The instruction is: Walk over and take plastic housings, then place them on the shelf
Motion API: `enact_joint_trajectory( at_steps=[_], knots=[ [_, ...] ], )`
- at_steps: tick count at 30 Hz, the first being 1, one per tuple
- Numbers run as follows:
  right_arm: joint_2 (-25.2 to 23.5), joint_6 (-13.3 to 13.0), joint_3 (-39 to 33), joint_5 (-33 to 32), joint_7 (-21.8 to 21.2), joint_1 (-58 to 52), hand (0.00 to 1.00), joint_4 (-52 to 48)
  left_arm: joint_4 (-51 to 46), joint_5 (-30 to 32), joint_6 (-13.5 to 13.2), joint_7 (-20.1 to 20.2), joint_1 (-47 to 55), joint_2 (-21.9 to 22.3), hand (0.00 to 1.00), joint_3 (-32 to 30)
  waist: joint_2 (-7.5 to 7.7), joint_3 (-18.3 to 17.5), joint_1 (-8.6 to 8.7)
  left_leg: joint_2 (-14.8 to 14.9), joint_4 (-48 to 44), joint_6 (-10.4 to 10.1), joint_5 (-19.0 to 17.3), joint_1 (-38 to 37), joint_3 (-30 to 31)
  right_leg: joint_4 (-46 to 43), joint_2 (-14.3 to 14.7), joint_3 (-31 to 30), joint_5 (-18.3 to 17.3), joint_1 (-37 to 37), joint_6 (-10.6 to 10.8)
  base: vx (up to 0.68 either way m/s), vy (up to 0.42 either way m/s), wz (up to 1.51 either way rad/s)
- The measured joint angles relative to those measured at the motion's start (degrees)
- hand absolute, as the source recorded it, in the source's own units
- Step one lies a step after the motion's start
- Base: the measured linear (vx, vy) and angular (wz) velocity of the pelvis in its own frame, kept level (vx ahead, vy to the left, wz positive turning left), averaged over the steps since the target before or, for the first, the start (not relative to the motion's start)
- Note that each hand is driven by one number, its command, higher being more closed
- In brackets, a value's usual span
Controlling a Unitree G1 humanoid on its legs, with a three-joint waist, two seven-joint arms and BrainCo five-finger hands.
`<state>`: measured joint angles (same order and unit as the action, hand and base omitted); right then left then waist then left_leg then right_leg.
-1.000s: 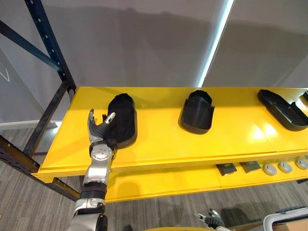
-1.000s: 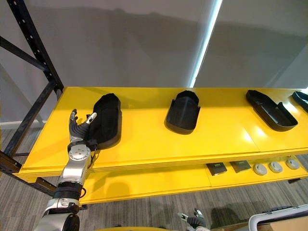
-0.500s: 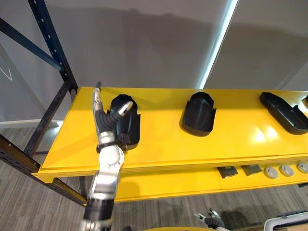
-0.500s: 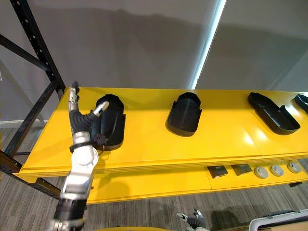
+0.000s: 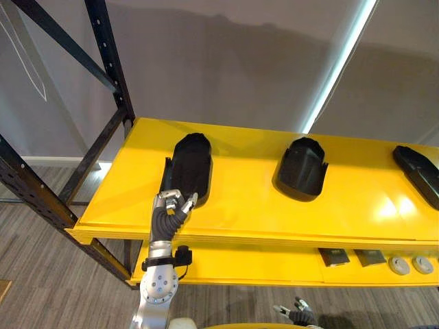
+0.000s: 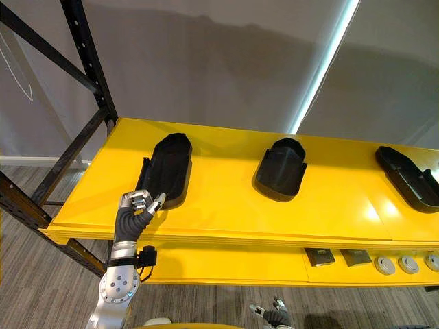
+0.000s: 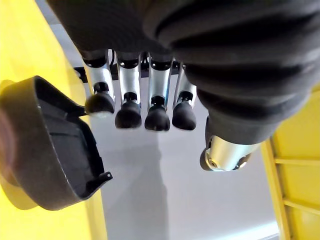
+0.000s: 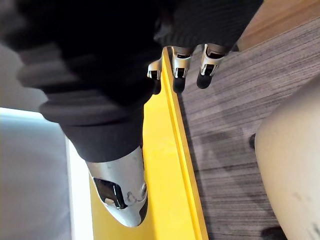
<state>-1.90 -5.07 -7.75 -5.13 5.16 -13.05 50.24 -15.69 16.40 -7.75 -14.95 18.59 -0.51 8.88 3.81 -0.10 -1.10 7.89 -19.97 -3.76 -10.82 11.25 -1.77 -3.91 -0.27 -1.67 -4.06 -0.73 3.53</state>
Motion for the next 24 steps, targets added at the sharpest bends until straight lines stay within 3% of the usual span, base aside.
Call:
enact_joint_trajectory(
  at_steps=[11, 16, 24],
  knots=[
    [-0.05, 0.54, 1.55, 0.01, 0.17, -0.99, 0.00, -1.87, 7.57, 0.20, 2.02, -0.19, -3.80, 0.42, 1.00, -0.67, 0.33, -0.06, 0.18, 0.07, -0.53, 0.20, -1.01, 0.06, -0.77, -0.06, -0.28, -0.28, -0.58, 0.19, -0.26, 0.01, 0.005, -0.02],
    [0.02, 0.67, 1.40, 0.03, 0.20, -0.87, 0.00, -2.34, 14.82, 0.53, 2.73, -0.75, -7.59, 0.39, 1.00, -2.43, -0.28, -0.41, 0.18, -0.04, 0.98, 0.07, -0.54, -1.30, -2.07, -0.05, -0.73, -1.28, -0.63, 0.24, -0.20, 0.03, 0.006, -0.12],
    [0.29, 0.69, -0.47, 0.14, 0.20, -0.81, 0.00, -1.90, 22.88, 1.22, 2.99, -2.63, -13.44, 0.24, 1.00, -2.90, -0.66, -1.13, 0.29, -1.02, 8.65, -0.50, 3.82, -4.81, -2.52, 0.06, -1.38, -1.51, -0.60, 1.08, -0.22, 0.03, -0.030, -0.02]
  ],
)
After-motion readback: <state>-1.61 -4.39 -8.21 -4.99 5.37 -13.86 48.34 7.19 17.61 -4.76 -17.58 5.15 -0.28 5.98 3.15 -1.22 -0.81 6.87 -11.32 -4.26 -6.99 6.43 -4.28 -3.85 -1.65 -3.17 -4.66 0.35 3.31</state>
